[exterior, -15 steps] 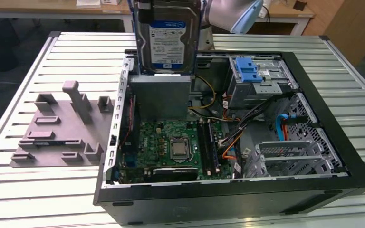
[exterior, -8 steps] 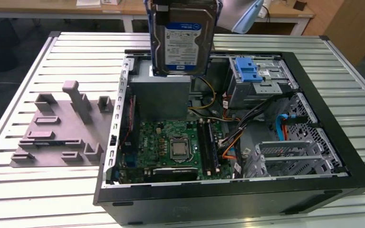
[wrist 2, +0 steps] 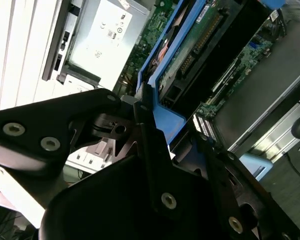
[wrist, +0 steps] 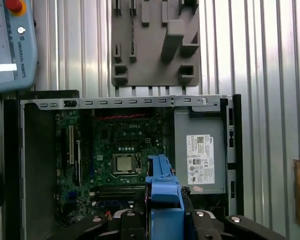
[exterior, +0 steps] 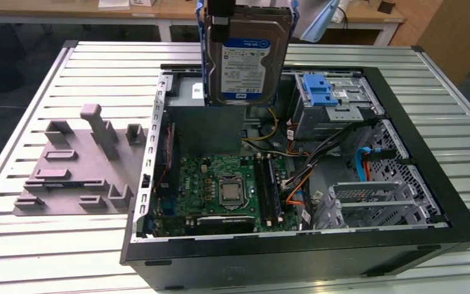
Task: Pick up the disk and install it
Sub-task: 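Pick up the disk, then insert the disk into the insertion slot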
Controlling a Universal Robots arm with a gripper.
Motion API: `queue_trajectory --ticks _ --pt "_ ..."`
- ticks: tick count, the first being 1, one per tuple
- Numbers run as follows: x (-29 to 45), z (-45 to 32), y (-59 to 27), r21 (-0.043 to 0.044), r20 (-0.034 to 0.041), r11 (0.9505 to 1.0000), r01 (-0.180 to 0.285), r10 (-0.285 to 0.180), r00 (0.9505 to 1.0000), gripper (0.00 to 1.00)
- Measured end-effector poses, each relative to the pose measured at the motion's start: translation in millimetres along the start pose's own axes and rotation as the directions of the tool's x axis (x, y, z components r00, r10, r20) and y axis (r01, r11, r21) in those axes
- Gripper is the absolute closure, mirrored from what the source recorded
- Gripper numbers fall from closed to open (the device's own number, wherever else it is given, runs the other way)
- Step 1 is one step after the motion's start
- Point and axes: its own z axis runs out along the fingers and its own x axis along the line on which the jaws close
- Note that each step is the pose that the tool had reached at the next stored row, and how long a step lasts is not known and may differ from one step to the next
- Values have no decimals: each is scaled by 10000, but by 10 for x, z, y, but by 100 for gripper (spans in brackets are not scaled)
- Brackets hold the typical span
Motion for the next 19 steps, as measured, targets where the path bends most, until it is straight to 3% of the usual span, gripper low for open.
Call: queue_trajectory --ticks 6,19 --pt "74 15 -140 1 0 10000 1 -1 10000 64" --pt "81 16 -152 2 0 10000 1 -1 10000 64"
